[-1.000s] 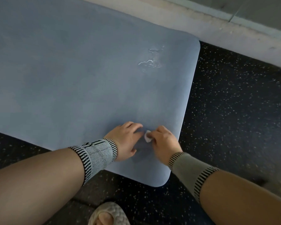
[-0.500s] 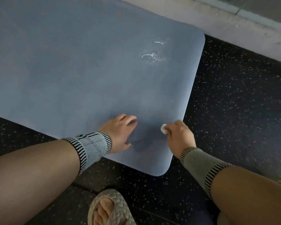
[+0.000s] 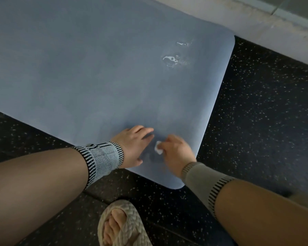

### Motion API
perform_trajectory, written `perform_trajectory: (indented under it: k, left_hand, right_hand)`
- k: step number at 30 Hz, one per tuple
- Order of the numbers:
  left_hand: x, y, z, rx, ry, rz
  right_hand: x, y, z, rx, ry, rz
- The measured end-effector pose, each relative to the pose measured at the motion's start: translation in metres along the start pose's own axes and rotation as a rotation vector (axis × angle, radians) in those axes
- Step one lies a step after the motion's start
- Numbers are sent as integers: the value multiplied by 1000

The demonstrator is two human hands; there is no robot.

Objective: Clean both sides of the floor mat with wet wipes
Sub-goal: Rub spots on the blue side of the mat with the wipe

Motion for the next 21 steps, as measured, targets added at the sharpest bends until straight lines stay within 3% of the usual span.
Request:
perform_trajectory:
  k: [3, 5, 9, 10, 15, 17, 19, 21]
  left_hand:
    - [2, 3, 1, 2, 5, -4]
    - [-1, 5, 0, 16, -5, -23]
    - [-3, 0, 6, -17, -24, -47]
    - [-2, -2, 9, -28, -20, -42]
    - [-2, -5, 19, -64, -36, -78]
    - [-3, -4, 18, -67, -39, -82]
    - [-4, -4, 18, -72, -39, -91]
    - [-2, -5, 18, -66, -49, -107]
  right_hand:
    - [-9, 21, -15, 222, -25, -181]
    - [2, 29, 7, 195, 34, -255]
    - [19, 15, 23, 42, 138, 1]
    - [15, 14, 13, 65, 135, -18]
    - [-2, 60, -2, 383, 173, -426]
    - [10, 54, 20, 326, 241, -398]
    - [20, 39, 24, 225, 267, -265]
    - [11, 40, 5, 302, 244, -311]
Point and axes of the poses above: each hand's wrist, its own y-axis away from the middle knuckle, its own x-axis out of the back of the hand, z = x × y, the point moved 4 cm from there along -y, towards the middle knuckle, and after that the axes turned 9 degrees about z, right-handed, at the moved point
